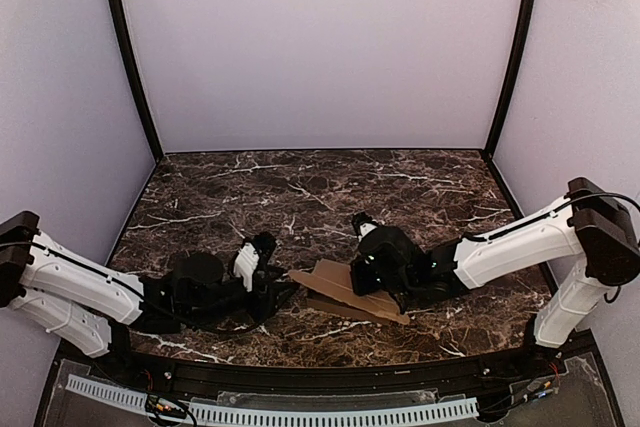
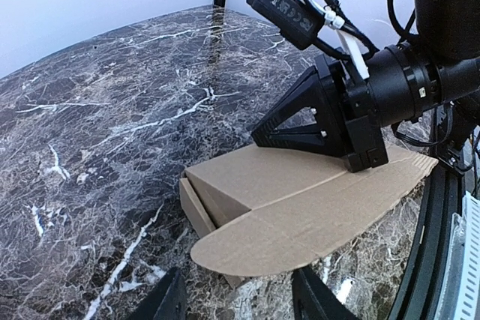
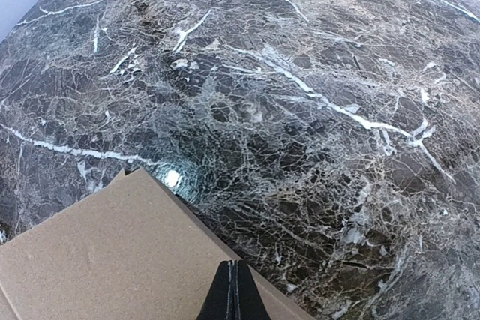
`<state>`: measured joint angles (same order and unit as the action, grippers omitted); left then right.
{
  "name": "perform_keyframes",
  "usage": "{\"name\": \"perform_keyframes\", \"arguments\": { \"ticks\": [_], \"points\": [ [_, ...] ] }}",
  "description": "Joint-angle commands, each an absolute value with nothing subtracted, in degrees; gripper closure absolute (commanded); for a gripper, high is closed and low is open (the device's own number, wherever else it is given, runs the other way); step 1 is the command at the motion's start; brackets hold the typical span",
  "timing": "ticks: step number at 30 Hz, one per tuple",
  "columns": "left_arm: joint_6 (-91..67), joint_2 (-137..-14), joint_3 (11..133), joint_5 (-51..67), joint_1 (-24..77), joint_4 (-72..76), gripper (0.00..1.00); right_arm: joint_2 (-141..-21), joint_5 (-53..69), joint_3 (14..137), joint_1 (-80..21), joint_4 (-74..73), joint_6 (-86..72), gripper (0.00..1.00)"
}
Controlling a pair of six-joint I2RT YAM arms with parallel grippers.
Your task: Fold the paper box
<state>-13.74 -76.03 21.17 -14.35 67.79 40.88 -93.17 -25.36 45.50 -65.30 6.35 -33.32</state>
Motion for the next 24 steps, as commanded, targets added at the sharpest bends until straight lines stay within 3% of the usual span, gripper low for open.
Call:
{"name": "perform_keyframes", "arguments": {
  "ticks": [1, 8, 15, 24],
  "points": [
    [-14.42, -70.54, 24.72, -14.59, 68.14, 28.1, 0.52, -94.92, -26.44, 43.62, -66.08, 5.64, -33.24, 1.0],
    [-13.2, -69.42, 35.2, -15.59, 68.05, 14.2, 0.51, -94.66, -26.76, 43.68, -66.56, 5.75, -32.62, 1.0],
    [-15.02, -71.46, 41.77, -14.05, 66.41, 9.29, 0.48, -94.07, -27.22, 43.66, -66.88, 5.32, -32.28, 1.0],
    [-30.08, -78.51, 47.86, 10.88, 54.17, 1.69, 0.44, -93.72, -27.77, 43.68, -66.92, 4.57, -31.87, 1.0]
  ]
}}
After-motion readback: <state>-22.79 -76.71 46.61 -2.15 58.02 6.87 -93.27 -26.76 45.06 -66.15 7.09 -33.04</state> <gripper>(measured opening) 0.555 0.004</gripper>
